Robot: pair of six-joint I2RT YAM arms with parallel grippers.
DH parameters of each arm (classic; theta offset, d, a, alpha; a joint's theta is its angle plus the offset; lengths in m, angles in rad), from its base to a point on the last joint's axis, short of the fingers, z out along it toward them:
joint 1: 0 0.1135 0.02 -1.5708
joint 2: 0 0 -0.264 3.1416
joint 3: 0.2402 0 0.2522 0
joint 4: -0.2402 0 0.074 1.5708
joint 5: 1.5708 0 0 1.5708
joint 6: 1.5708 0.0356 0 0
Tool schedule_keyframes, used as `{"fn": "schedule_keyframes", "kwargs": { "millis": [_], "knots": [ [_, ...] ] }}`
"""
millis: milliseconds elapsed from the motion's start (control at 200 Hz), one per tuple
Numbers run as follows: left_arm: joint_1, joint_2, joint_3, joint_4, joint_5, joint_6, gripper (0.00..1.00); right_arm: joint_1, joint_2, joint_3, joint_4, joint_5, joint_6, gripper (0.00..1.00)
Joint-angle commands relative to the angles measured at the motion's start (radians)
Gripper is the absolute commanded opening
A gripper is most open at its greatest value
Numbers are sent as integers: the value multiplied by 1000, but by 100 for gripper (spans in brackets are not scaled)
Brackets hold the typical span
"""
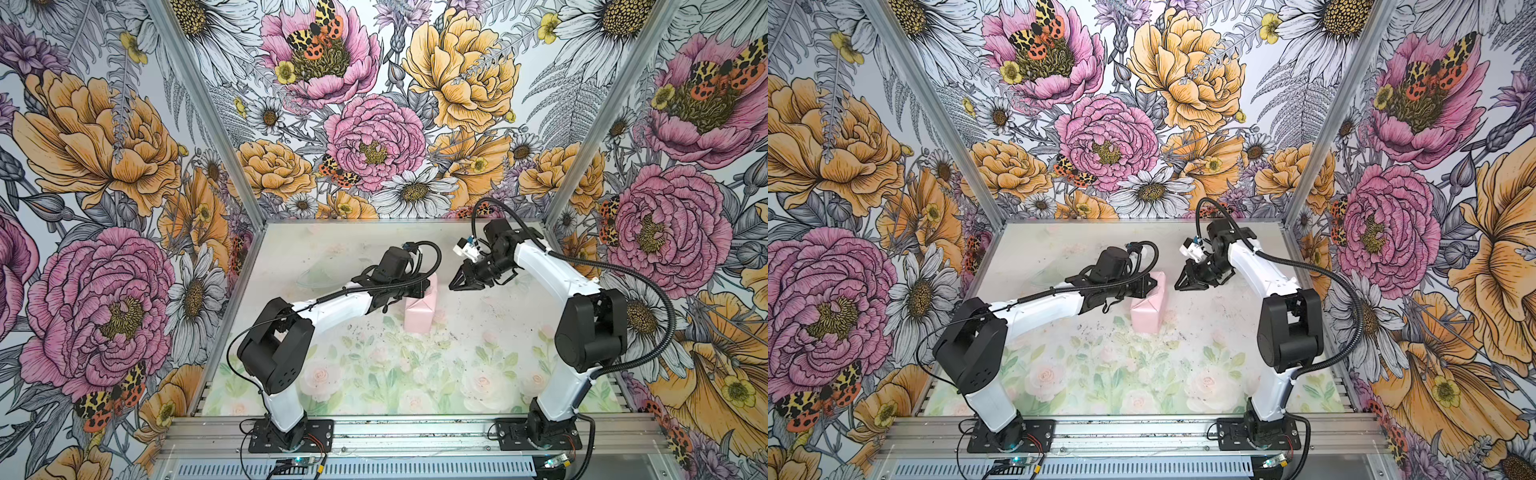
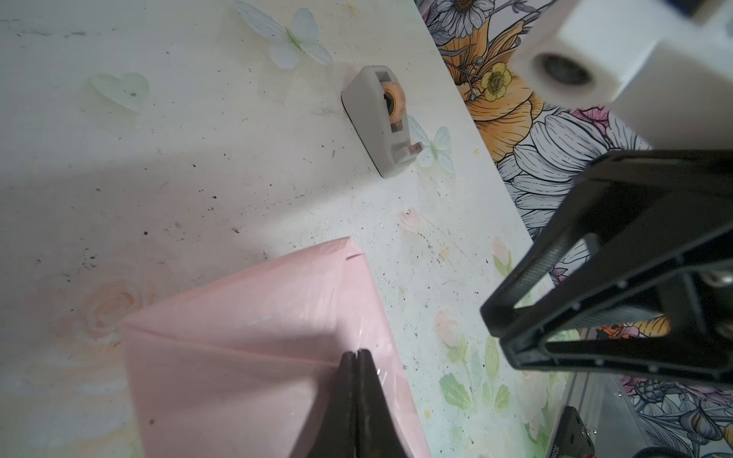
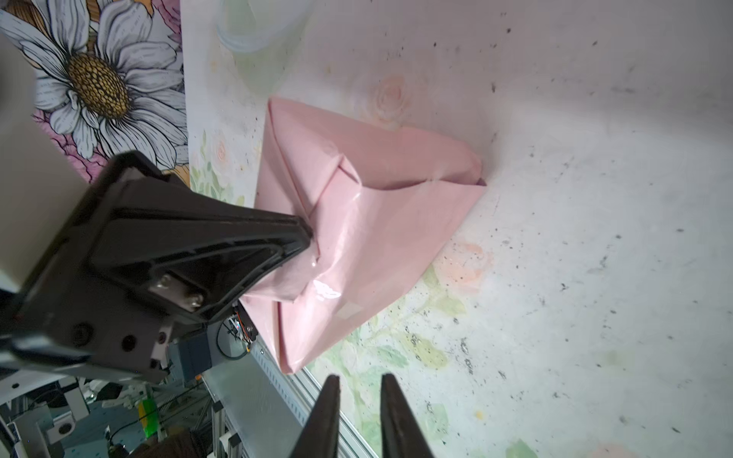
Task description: Wrap the gift box in paper
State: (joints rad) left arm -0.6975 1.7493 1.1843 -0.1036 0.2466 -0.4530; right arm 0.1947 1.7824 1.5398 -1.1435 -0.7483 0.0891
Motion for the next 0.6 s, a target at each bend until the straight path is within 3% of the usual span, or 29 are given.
{"fn": "schedule_keyframes", "kwargs": {
  "millis": [0, 240, 595],
  "knots": [
    [-4, 42, -29, -156, -62, 29, 0, 22, -42, -5, 96, 1, 72, 16],
    [-4, 43, -28, -156, -62, 28, 0, 83, -39, -75, 263, -73, 166, 8],
    [-8, 37, -32, -156, -68, 28, 0, 106, 12, -179, 350, -36, 211, 3]
  ]
}}
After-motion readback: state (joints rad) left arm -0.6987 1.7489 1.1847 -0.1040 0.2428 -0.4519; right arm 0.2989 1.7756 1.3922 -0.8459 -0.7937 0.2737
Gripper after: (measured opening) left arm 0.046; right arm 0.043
